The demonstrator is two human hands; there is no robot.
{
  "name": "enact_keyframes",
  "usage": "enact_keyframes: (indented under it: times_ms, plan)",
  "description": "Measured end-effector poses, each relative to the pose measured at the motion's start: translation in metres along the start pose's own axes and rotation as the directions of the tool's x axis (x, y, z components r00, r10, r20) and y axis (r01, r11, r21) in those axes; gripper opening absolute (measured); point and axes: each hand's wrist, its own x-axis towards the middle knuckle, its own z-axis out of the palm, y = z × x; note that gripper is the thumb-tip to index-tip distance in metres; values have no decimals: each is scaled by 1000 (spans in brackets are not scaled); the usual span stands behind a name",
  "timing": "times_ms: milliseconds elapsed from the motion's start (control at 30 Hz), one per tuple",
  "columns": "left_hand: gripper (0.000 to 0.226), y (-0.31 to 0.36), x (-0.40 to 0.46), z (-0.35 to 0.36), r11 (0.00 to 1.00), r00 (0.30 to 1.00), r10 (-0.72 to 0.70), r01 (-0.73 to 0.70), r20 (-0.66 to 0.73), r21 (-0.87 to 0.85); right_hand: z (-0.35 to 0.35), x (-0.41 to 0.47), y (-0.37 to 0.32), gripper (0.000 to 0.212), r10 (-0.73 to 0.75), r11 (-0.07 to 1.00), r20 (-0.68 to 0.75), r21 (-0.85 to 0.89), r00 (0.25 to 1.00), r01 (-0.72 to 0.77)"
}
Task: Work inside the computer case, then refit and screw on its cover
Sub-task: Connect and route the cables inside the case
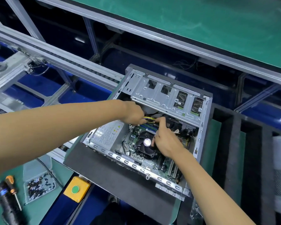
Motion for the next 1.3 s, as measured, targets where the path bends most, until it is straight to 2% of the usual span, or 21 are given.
enact_keyframes:
  times_ms: [67,133,200,267,333,400,500,567,633,667,800,900,1033,1133,1200,1233,1300]
  plan:
    - [49,1,-5,4,993,1000,11,-9,-17,114,2,0,1,60,-1,999,-63,38,998,3]
    - [43,2,-10,8,992,997,33,-25,-63,123,4,-1,0,66,-27,999,-59,-40,998,25]
    - [34,3,-12,8,997,990,77,-74,-115,28,7,-2,1,59,-34,982,-24,-185,999,29]
    - [23,7,-11,11,970,985,122,-145,-123,-197,7,0,3,43,-42,966,-46,-258,998,28]
    - [26,11,-9,12,832,989,135,-149,-65,-534,8,0,2,39,-70,955,-51,-292,996,52]
    - [27,14,-5,11,673,994,106,-102,-41,-733,8,0,2,46,-109,947,-47,-308,993,89]
    - [26,18,4,5,502,998,26,-67,-62,-863,5,-2,1,45,-157,951,-76,-281,985,130]
    - [33,17,11,1,392,998,59,-40,-18,-919,2,-6,-1,37,-192,959,-97,-228,977,166]
    - [44,15,16,-3,335,997,75,-1,25,-942,0,-8,-3,36,-212,964,-117,-185,970,189]
    - [49,14,17,-4,367,999,45,1,19,-930,0,-9,-3,37,-210,966,-122,-179,970,186]
    - [42,14,21,7,650,975,-134,-47,-176,-758,-3,-11,-3,29,-239,945,-25,-234,971,226]
    - [32,16,13,18,833,921,-143,-86,-363,-546,-3,-12,-4,24,-254,929,54,-265,966,259]
    - [18,21,7,28,899,837,-111,-144,-535,-413,-3,-9,-2,19,-237,912,132,-310,962,267]
    - [18,25,5,37,911,698,-289,-11,-655,-413,-3,-9,0,16,-200,928,101,-300,974,222]
    - [20,22,0,41,892,616,-385,56,-687,-449,-3,-8,0,15,-198,929,82,-301,977,214]
    - [18,21,-3,42,877,596,-414,57,-688,-478,-3,-8,-1,14,-199,927,78,-308,977,213]
    - [17,20,-8,42,874,610,-399,26,-685,-486,-3,-8,0,13,-192,930,72,-305,979,205]
